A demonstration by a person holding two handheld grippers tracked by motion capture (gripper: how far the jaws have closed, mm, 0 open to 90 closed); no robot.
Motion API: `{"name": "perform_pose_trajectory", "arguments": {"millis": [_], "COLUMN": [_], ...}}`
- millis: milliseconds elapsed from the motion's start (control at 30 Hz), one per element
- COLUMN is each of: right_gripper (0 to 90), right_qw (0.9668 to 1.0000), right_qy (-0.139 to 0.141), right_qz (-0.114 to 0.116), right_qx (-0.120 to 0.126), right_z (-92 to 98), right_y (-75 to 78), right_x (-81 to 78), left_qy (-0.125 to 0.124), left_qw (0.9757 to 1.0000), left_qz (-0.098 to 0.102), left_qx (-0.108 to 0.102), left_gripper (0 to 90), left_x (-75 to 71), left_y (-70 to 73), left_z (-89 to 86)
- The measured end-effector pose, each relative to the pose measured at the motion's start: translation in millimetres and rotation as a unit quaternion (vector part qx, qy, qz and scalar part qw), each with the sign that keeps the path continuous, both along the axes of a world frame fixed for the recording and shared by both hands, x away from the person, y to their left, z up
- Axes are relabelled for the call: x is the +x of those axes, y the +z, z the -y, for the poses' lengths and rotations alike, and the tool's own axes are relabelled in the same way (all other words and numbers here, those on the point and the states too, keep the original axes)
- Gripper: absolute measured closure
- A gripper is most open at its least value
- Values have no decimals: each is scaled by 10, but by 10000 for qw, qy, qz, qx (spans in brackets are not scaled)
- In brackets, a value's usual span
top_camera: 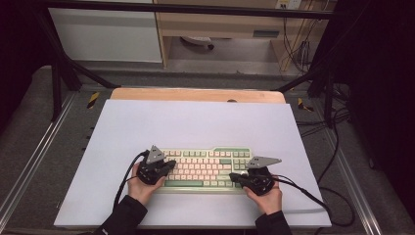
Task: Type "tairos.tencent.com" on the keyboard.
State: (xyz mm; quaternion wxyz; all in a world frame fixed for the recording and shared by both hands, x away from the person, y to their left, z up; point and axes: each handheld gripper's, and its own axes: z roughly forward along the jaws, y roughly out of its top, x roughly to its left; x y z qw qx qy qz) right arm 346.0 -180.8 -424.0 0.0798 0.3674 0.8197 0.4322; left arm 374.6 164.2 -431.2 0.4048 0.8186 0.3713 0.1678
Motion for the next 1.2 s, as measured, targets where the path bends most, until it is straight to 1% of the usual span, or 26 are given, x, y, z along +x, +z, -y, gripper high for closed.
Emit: {"name": "perform_pose_trajectory", "arguments": {"millis": [67, 300, 333, 400, 433, 600, 933, 1033, 1067, 1100, 1167, 1200], "right_gripper": [900, 900, 900, 900, 900, 900, 900, 900, 900, 900, 900, 900], "right_qw": [10000, 10000, 10000, 10000, 10000, 10000, 9999, 9999, 9999, 9999, 9999, 9999], "right_qy": [-10, -14, -10, -12, -14, -22, -29, -24, -14, -7, -12, 7], "right_qz": [-10, -11, 8, 3, 5, 24, -32, -8, 12, 39, -3, 17], "right_qx": [-2, -5, -17, -15, -15, 40, 155, 150, 151, 133, 113, 113], "right_z": [-4, -3, 1, -2, -3, -4, -46, -73, -113, -130, -186, -210], "right_y": [-4, 0, 3, 3, 2, 8, 0, 18, 37, 40, 48, 46], "right_x": [-1, -3, -4, -5, -5, -7, 10, 11, 16, 23, 34, 49], "left_qy": [-19, -52, -46, -50, -50, -63, -89, -83, -51, -51, -15, -18], "left_qw": [10000, 10000, 10000, 10000, 10000, 9999, 9998, 9998, 9998, 9998, 9996, 9996], "left_qz": [-19, 10, 52, 64, 81, 72, 51, 46, 24, 24, 5, 5], "left_qx": [89, 82, 20, 21, -18, -71, -142, -172, -209, -209, -265, -273], "left_gripper": [900, 900, 900, 900, 900, 900, 900, 900, 900, 900, 900, 900], "left_x": [0, -15, -30, -40, -58, -95, -256, -288, -295, -295, -289, -287], "left_y": [-19, -17, 7, 25, 45, 73, 110, 107, 104, 104, 99, 96], "left_z": [17, 6, -15, -31, -57, -108, -295, -352, -390, -390, -422, -429]}}
